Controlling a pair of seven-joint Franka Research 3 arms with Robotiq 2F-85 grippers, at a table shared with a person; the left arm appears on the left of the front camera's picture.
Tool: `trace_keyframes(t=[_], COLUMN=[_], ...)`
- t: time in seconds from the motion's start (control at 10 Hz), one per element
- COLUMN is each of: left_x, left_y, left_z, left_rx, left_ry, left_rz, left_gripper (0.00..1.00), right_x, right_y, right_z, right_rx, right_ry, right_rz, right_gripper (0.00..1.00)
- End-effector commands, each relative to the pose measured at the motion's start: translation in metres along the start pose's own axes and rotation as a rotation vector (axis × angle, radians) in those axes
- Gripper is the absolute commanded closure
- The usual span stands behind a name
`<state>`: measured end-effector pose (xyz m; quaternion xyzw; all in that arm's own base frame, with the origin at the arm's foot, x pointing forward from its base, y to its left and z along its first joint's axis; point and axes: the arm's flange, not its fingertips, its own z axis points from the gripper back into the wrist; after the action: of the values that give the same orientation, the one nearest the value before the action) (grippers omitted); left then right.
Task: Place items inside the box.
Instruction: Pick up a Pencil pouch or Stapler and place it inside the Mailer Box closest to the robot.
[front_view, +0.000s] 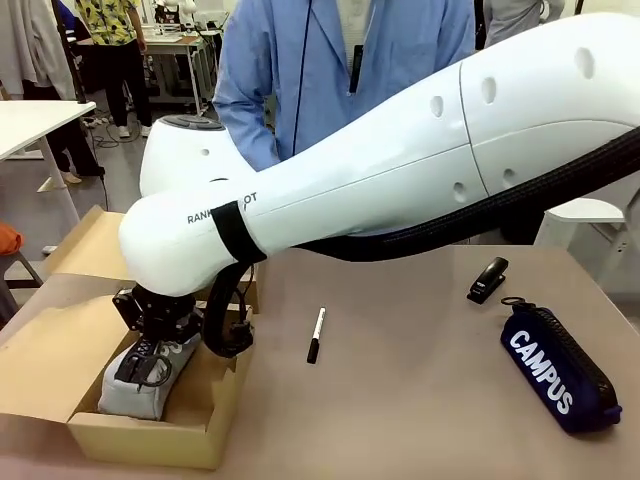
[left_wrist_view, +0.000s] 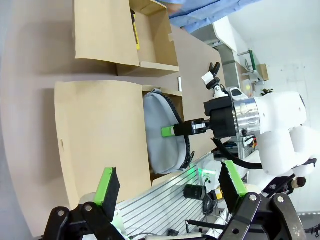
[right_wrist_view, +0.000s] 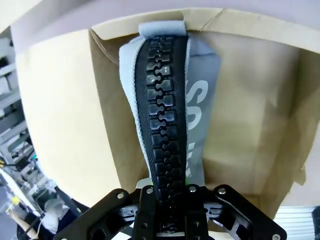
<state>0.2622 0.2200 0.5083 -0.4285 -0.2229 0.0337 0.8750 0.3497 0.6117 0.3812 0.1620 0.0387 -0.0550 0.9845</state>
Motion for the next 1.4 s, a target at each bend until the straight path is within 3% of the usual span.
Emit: trace_keyframes(t=[0.0,0.3,0.4,0.5,0.6,0.8,0.9,1.0,1.3], left_x=[-0.001,-0.001,-0.001,-0.001,-0.001,-0.001,-0.001,-0.001,-0.001], left_y=[-0.001,-0.001,-0.001,-0.001,-0.001,-0.001,-0.001,-0.001,-0.001], left_z=[0.000,0.000,0.000,0.000,0.000,0.000,0.000,0.000,0.000], left_rx=[-0.015,-0.015,-0.015,-0.015,-0.015,-0.015,-0.015,-0.015,-0.015], left_ry=[-0.009,-0.009,-0.009,-0.009,-0.009,-0.009,-0.009,-0.009,-0.009], left_rz=[-0.020,-0.020,-0.020,-0.020,-0.020,-0.020,-0.020,-0.020,-0.020], left_gripper=[0.00,0.00,0.00,0.00,0.00,0.00,0.00,0.00,0.00], right_x=[-0.005,-0.010,-0.011,-0.012,-0.013,-0.013,-0.014,-0.014,-0.016], right_y=[0.004,0.005,0.004,0.004,0.004,0.005,0.005,0.004,0.002], right_z=[-0.006,-0.021,-0.020,-0.018,-0.016,-0.017,-0.018,-0.019,-0.019], right_rx=[0.002,-0.030,-0.036,-0.038,-0.039,-0.027,-0.017,-0.022,-0.016], right_ry=[0.012,0.028,0.032,0.031,0.029,0.039,0.049,0.053,0.059], right_rz=[0.029,0.044,0.052,0.053,0.054,0.067,0.072,0.070,0.078], right_gripper=[0.92,0.92,0.44,0.32,0.00,0.00,0.09,0.00,0.00])
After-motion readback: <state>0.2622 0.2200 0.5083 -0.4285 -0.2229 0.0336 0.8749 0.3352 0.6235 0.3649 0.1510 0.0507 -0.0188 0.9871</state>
